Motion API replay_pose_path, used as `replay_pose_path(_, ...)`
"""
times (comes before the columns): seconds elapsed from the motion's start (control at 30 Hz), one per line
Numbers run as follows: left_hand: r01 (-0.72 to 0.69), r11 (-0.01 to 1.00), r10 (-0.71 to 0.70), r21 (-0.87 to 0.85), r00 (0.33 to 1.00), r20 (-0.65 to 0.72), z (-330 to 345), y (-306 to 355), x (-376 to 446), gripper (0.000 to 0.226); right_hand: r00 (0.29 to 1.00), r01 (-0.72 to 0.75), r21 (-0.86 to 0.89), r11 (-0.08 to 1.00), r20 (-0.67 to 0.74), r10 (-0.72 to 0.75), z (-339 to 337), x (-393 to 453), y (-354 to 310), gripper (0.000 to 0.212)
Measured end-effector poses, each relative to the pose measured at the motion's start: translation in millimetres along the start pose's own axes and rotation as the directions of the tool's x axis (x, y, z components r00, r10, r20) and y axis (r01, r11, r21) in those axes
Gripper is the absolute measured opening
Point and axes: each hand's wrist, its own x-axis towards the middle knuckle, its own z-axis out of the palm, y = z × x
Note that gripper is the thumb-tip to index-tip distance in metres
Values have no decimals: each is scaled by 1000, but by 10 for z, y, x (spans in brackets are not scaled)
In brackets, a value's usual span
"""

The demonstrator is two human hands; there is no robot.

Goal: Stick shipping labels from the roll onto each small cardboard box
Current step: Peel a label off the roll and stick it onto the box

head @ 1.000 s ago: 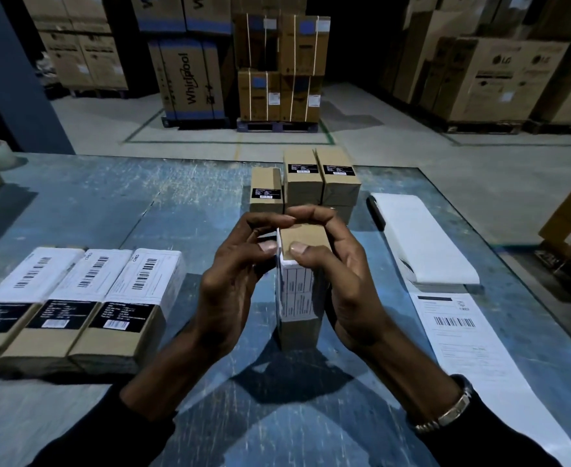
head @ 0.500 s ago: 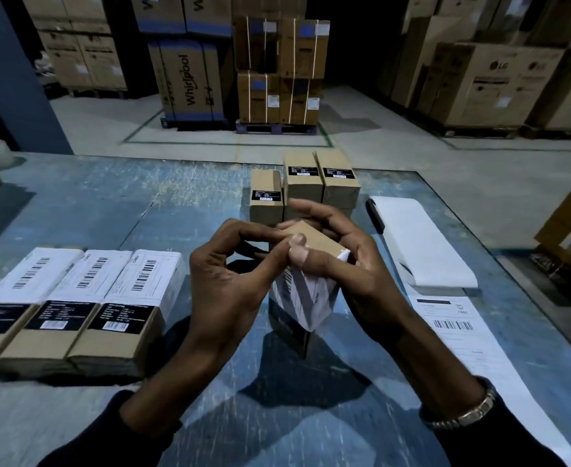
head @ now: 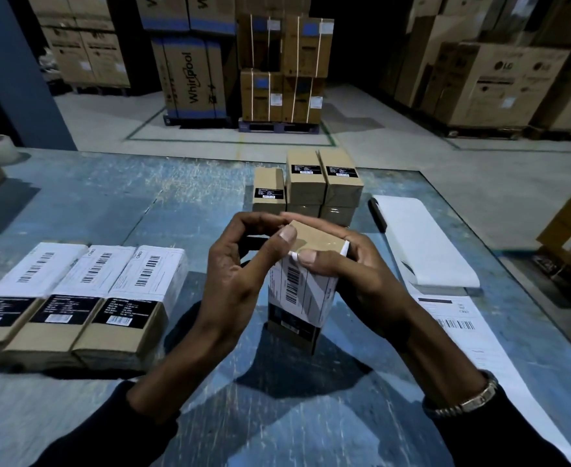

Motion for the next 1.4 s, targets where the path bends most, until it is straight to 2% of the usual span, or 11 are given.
replay_pose_path(0.13,8,1000,-8,-17,1000,-18,12,13,1,30,1000,13,-16,1000,1,-13,7,20,9,51)
replay_pose_path(0.33,-12,1000,10,-25,995,-100,52,63,3,36,998,2,-65,998,-65,-6,27,29,36,45)
replay_pose_path(0.47,7,1000,-11,-31,989,-145,81,90,-14,43,999,-34,-21,999,-33,33,101,44,62,57)
replay_pose_path(0.6,38,999,-39,-23,998,-51,7,93,-4,51,1000,27,-20,999,-2,-27,108,44,44,68)
replay_pose_path(0.67,57,998,-57,-37,998,-9,-15,89,13,53,998,42,-3,999,-44,-42,78,39,39,68)
replay_pose_path(0.8,38,998,-35,-49,997,73,7,42,-39,47,992,25,3,1000,-121,-24,30,64,33,41)
replay_pose_path(0.87,47,997,-40,-63,994,102,8,42,-34,45,990,27,5,1000,-140,-26,32,70,21,37)
replay_pose_path(1.0,38,997,-26,-74,988,154,-38,14,33,34,1000,-8,3,1000,-24,8,29,23,-9,52)
replay_pose_path(1.1,20,995,-2,-95,983,182,-60,-12,24,53,1000,-12,42,999,14,12,31,9,-2,50)
replay_pose_path(1.27,35,991,-11,-128,984,180,-26,24,23,20,1000,5,147,989,-17,-2,76,17,-13,46)
replay_pose_path(1.4,28,993,-6,-116,983,183,2,16,22,18,998,-10,175,985,-62,21,99,19,-11,41)
